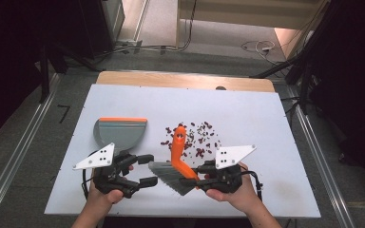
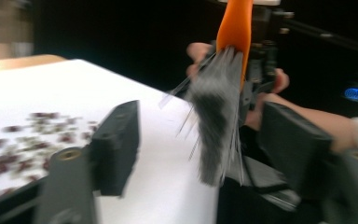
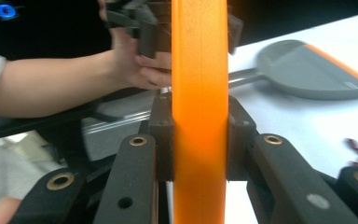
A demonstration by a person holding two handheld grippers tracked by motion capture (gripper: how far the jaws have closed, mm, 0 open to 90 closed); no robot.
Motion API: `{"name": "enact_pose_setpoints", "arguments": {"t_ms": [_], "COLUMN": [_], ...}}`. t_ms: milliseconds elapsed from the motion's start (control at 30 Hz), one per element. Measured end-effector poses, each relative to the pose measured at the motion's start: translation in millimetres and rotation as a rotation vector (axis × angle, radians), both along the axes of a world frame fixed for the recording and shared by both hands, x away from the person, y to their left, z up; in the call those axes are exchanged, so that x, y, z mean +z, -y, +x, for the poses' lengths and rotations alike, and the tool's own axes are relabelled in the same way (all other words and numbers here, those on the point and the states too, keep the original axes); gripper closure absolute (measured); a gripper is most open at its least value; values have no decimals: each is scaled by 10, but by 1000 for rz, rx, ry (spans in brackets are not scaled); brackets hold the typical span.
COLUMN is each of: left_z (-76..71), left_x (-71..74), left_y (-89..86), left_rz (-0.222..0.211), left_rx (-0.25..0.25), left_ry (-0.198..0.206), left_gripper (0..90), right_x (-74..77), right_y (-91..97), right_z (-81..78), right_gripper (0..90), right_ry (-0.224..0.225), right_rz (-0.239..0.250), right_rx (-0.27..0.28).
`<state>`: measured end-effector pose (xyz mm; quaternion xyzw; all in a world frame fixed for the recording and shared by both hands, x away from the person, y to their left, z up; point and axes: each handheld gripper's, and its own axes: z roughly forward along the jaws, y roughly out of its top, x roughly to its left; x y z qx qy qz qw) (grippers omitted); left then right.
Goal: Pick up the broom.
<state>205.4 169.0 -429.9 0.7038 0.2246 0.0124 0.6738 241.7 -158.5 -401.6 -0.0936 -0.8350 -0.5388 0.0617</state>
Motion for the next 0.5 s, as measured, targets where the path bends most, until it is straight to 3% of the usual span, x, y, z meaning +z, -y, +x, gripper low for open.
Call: {"name": "enact_pose_setpoints", "arguments": {"t_ms": [33, 167, 233, 367, 400, 500], "left_z": [11, 25, 17, 13, 11, 2], "left_x": [-11, -23, -26, -38, -42, -65], "left_y": [-36, -67, -65, -85, -89, -118], "left_rz": [12, 32, 44, 51, 54, 77], "left_rx": [45, 88, 100, 124, 133, 161], "left_ry": [-4, -10, 4, 10, 10, 24], "left_gripper": [192, 38, 4, 2, 2, 2], "right_x": [3, 28, 36, 32, 29, 35], "right_y": [16, 77, 101, 132, 157, 204], "right_z": [13, 49, 76, 112, 128, 158], "right_gripper": [688, 688, 687, 688, 688, 687], "right_ry": [8, 29, 36, 55, 79, 95], "right_rz": [-4, -36, -62, -110, -142, -164], "right_rx": [-16, -123, -189, -271, -322, -363]}}
